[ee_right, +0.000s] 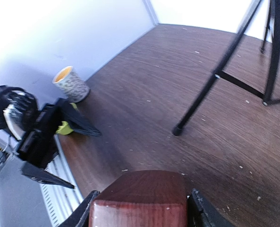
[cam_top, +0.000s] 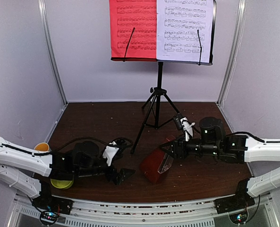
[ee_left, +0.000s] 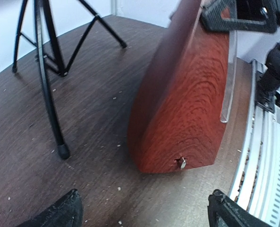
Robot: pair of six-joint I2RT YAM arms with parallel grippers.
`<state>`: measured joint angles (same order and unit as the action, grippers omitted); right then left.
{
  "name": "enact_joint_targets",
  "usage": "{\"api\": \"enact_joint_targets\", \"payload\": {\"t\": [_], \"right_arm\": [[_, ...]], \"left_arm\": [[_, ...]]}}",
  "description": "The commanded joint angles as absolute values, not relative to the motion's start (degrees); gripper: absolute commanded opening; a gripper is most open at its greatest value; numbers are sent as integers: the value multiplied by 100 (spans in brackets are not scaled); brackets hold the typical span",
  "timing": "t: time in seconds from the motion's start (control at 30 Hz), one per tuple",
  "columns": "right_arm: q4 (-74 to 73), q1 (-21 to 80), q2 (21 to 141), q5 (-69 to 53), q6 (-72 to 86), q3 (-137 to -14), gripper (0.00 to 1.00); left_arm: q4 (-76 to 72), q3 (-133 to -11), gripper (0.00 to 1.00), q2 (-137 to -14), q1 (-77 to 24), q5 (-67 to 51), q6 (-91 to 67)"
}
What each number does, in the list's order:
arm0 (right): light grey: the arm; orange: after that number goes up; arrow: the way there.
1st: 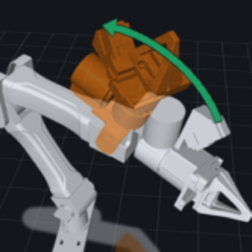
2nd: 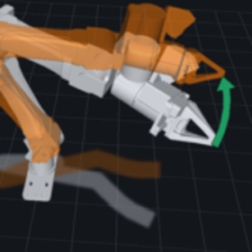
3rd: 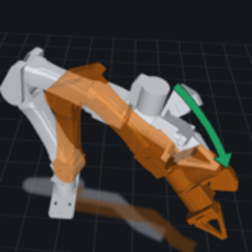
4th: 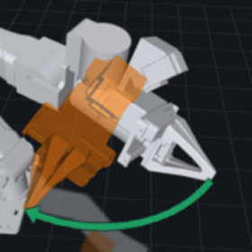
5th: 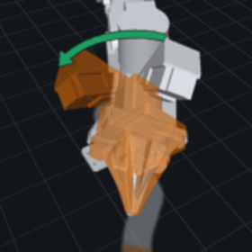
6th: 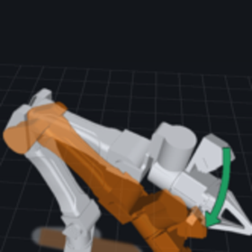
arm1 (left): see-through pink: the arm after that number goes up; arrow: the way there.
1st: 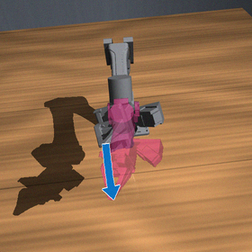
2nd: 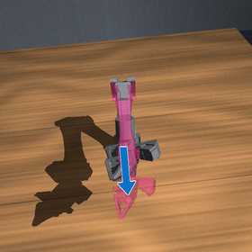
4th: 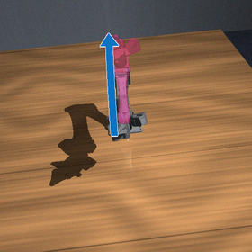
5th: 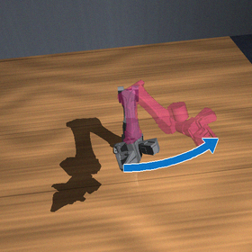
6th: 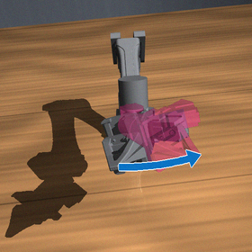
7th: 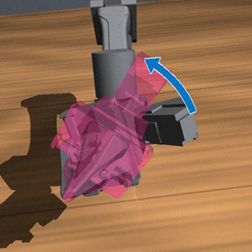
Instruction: Set up the instrument practice props
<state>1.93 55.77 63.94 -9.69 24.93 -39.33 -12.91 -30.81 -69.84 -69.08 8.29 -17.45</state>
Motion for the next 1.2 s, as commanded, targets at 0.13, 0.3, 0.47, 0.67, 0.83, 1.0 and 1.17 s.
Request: {"api": "enact_joint_targets", "payload": {"t": [0.13, 0.3, 0.47, 0.67, 0.83, 1.0, 1.17], "right_arm": [[1155, 5517, 5790, -2347, 1735, -4004, 4], [1319, 5511, 5476, -2563, 1572, -3869, 2], [1284, 5511, 5330, -2685, 1442, -3859, 1], [1336, 5513, 5363, -2356, 1686, -3883, 0], [1396, 5514, 5480, -2220, 1925, -3889, 0], [1396, 5513, 5519, -2215, 1993, -3868, 0], [1391, 5514, 5557, -2215, 2017, -3889, 0]], "left_arm": [[-2263, -2859, 93, -7046, -7186, 493, -916], [-2334, -2810, 95, -7067, -7505, 669, -628], [-2507, -2823, 98, -7148, -7811, 950, -430], [-2296, -3312, 98, -7693, -8021, 1689, -451], [-2329, -3583, 98, -8093, -8033, 1796, -589], [-2434, -3623, 98, -8171, -8031, 1948, -685], [-2405, -3664, 95, -8251, -8033, 1942, -706]]}}
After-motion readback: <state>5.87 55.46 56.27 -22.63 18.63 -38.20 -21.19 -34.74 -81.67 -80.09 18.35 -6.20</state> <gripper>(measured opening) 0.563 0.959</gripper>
